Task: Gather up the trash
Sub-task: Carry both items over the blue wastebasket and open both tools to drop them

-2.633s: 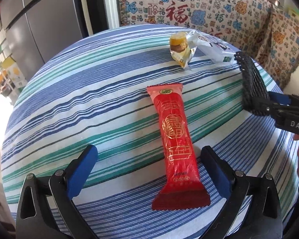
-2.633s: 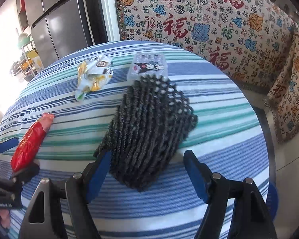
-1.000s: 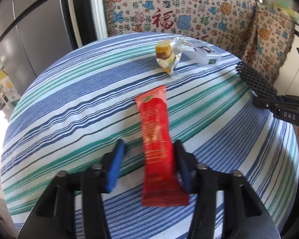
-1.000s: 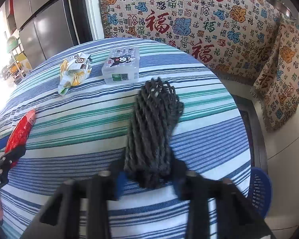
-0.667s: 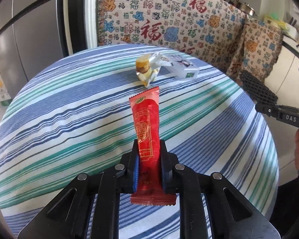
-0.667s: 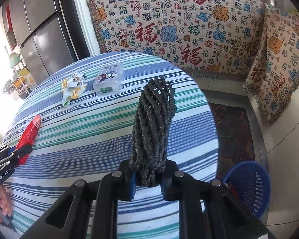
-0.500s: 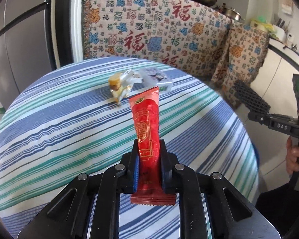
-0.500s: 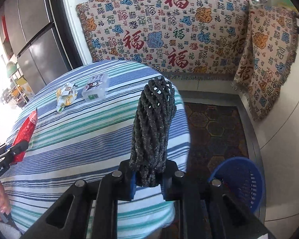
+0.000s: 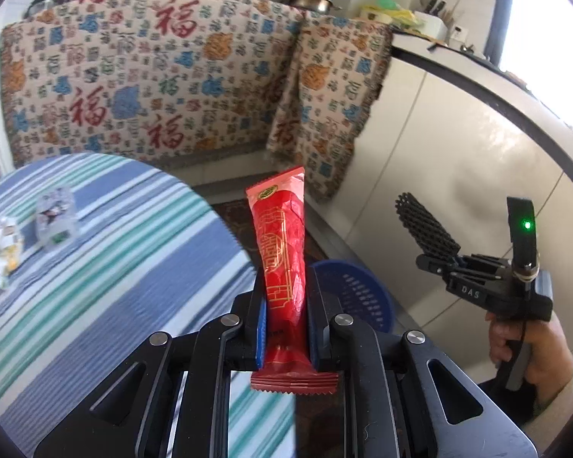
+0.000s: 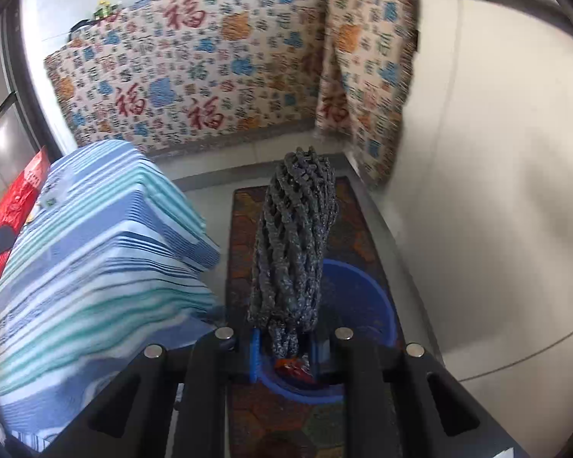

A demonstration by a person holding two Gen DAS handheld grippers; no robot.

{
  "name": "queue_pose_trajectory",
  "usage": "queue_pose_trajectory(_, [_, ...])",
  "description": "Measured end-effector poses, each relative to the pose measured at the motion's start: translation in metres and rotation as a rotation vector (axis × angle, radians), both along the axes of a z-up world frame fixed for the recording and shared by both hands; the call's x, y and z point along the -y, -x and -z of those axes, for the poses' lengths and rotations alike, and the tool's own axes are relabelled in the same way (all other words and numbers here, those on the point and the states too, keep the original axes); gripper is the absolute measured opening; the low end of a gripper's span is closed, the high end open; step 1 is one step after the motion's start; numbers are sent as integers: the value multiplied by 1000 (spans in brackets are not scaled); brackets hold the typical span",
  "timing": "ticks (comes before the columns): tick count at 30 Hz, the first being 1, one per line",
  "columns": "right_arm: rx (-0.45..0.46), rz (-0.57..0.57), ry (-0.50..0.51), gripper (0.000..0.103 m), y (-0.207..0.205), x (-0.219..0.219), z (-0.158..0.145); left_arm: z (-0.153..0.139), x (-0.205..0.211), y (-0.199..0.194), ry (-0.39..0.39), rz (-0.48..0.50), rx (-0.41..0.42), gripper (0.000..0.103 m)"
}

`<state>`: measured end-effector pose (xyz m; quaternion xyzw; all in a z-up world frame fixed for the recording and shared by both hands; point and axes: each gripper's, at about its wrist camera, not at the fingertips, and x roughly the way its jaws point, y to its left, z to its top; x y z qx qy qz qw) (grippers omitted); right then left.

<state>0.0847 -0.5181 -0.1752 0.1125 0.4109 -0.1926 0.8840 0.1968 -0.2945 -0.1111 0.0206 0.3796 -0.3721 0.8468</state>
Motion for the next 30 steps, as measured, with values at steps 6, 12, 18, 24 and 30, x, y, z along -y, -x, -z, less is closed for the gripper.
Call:
queue_pose_trajectory(6, [-33, 19, -39, 19, 21, 39, 19, 35, 87, 1, -9, 119, -76, 15])
queue_pose_trajectory(12, [-51, 14, -70, 19, 23, 60, 36, 63, 139, -6, -30, 166, -123, 15])
queue_pose_trajectory(18, [-58, 17, -84, 21, 13, 73, 45, 80, 164, -13, -59, 193, -136, 16])
queue_pose_trajectory(24, [-70, 2, -70, 26, 3, 77, 52, 94, 182, -22, -63, 217, -157, 18])
queue_pose_trajectory(30, [-64, 30, -62, 55, 3, 88, 55, 99, 193, -34, -41, 222, -151, 53])
